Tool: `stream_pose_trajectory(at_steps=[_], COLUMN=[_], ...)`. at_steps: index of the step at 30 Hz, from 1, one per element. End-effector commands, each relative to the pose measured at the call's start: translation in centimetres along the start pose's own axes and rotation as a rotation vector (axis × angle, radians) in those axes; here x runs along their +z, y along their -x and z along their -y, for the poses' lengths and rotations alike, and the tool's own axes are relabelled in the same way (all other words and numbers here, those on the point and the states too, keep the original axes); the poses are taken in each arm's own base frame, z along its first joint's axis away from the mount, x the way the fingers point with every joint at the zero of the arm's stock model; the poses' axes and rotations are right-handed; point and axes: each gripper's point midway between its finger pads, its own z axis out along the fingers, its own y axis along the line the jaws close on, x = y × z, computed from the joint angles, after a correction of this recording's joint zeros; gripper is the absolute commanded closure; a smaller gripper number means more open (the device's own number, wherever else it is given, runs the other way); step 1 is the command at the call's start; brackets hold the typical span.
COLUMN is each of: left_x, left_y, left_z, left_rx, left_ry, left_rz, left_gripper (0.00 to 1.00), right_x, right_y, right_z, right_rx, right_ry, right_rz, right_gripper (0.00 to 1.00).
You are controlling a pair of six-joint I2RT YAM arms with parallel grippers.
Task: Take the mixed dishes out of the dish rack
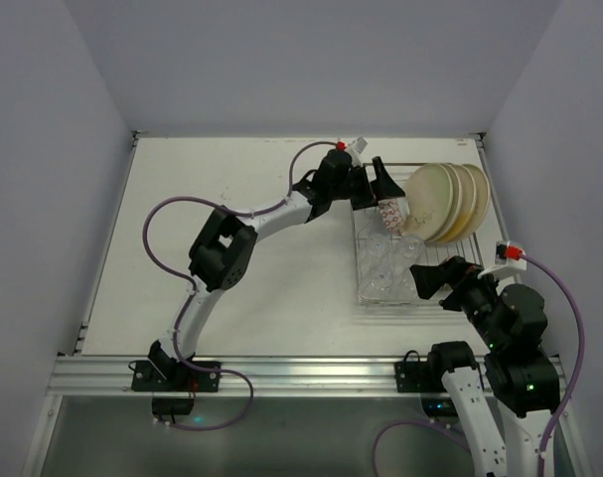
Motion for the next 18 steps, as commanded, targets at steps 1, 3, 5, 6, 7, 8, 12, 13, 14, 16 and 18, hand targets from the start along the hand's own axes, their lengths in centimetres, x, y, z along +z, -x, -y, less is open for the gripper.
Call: stream_pose_trajectory(at_steps=[1, 3, 5, 6, 7, 8, 12, 13, 14, 16, 18], left_x=[0.2, 0.2, 0.1, 0.1, 0.1, 0.0, 0.1, 0.1, 0.2, 0.3, 0.5], left_y=[-1.4, -1.9, -2.6, -2.5, -2.7, -3.0, -2.9, -2.9, -3.0, -2.8, -2.8], left_z=[-0.5, -0.5, -0.3, 0.5, 0.7, 0.8, 2.3, 2.6, 2.4, 2.9, 2.9], left_rx=[-0.034, -0.049, -0.066, -0.079, -0.087, -0.095, -0.124, -0.126, -0.142, -0.139, -0.147], left_ry=[0.034, 0.028, 0.003, -0.033, -0.049, -0.065, -0.153, -0.171, -0.179, -0.209, -0.216], left_rz=[-0.048, -0.062, -0.085, -0.08, -0.082, -0.094, -0.101, -0.101, -0.11, -0.103, -0.102], left_gripper=[0.0, 0.0, 0.0, 0.0, 0.0, 0.0, 0.01, 0.04, 0.05, 0.09, 0.12], right_x=[0.0, 0.0, 0.1, 0.1, 0.1, 0.0, 0.0, 0.0, 0.0, 0.0, 0.0], right_y=[0.3, 0.3, 0.2, 0.2, 0.2, 0.3, 0.2, 0.2, 0.2, 0.2, 0.1], right_z=[0.1, 0.1, 0.1, 0.1, 0.1, 0.0, 0.0, 0.0, 0.0, -0.1, -0.1], right_rx=[-0.014, -0.014, -0.013, -0.013, -0.013, -0.013, -0.015, -0.014, -0.015, -0.015, -0.016], right_ry=[0.002, 0.003, 0.002, 0.002, 0.002, 0.003, 0.005, 0.006, 0.006, 0.012, 0.016], right_rz=[0.019, 0.02, 0.019, 0.019, 0.019, 0.02, 0.021, 0.019, 0.02, 0.017, 0.016], right_gripper=[0.01, 0.01, 0.01, 0.01, 0.01, 0.01, 0.01, 0.01, 0.01, 0.01, 0.01])
